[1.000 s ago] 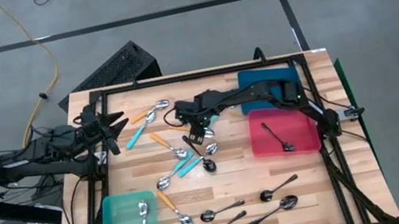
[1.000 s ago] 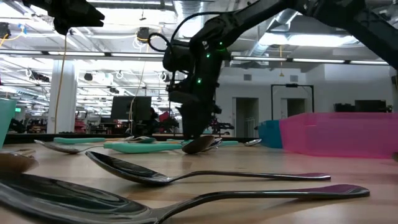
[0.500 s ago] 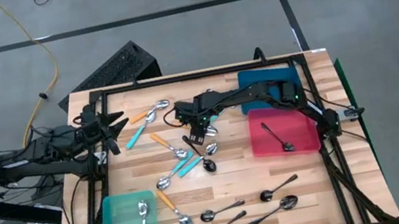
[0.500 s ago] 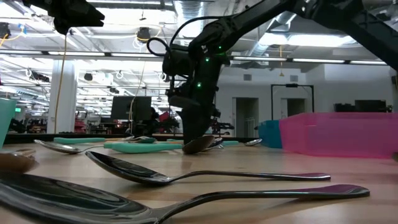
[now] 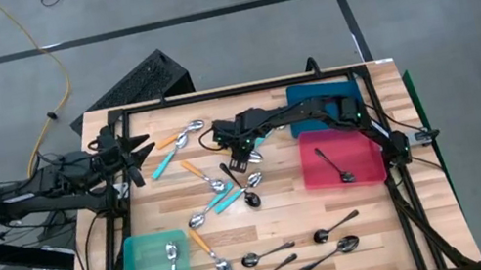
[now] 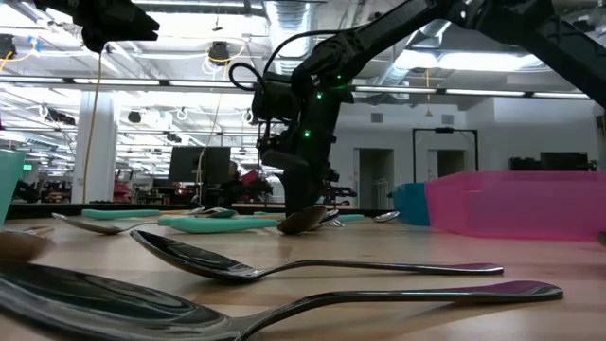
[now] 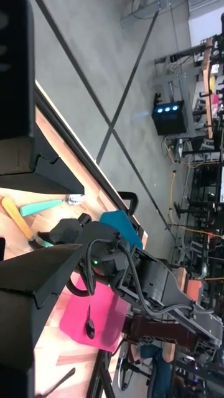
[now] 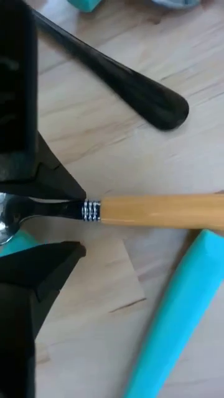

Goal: Sort silverware by color (type)
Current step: Put the yellow spoon into the blue bin

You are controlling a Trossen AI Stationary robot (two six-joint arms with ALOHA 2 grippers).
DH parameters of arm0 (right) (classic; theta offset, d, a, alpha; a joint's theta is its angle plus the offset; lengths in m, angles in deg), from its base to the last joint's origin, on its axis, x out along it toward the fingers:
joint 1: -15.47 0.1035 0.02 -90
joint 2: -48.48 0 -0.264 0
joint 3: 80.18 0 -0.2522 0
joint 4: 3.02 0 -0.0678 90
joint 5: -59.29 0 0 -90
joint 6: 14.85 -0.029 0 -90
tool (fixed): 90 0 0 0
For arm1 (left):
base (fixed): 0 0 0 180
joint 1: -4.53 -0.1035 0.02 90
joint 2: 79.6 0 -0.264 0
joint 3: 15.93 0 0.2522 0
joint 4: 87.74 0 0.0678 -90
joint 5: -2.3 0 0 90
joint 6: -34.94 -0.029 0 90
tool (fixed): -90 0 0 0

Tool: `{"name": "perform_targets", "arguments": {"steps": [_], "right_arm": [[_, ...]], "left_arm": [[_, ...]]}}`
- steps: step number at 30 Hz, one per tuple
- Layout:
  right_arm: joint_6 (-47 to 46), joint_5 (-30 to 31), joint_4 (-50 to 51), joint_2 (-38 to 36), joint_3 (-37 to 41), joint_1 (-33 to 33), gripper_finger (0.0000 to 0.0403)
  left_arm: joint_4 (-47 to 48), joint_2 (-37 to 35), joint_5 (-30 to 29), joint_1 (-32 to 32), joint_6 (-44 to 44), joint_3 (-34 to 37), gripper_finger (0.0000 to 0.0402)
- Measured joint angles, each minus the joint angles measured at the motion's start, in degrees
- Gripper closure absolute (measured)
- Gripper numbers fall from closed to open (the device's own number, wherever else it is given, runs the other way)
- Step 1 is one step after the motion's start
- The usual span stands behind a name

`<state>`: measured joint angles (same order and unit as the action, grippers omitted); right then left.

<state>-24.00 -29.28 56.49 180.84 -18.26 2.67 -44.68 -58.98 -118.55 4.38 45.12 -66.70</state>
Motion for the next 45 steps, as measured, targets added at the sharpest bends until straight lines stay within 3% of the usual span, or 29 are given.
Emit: {"name": "perform_targets", "arguments": {"steps": [10,24,31,45], "right_arm": [[-0.9,0.0,0.2,0.0,0.1,0.0,0.0365],[-2.6,-4.8,3.0,-1.2,-4.8,0.9,0.0378],[0.3,-5.8,8.4,-5.9,-7.7,0.6,0.0383],[1.3,9.2,32.3,-21.1,-7.8,-3.7,0.0384]], "left_arm": [[0.0,0.0,0.0,0.0,0.0,0.0,0.0278],[0.0,0.0,0.0,0.0,0.0,0.0,0.0278],[0.0,0.0,0.0,0.0,0.0,0.0,0.0278],[0.0,0.0,0.0,0.0,0.0,0.0,0.0278]]}}
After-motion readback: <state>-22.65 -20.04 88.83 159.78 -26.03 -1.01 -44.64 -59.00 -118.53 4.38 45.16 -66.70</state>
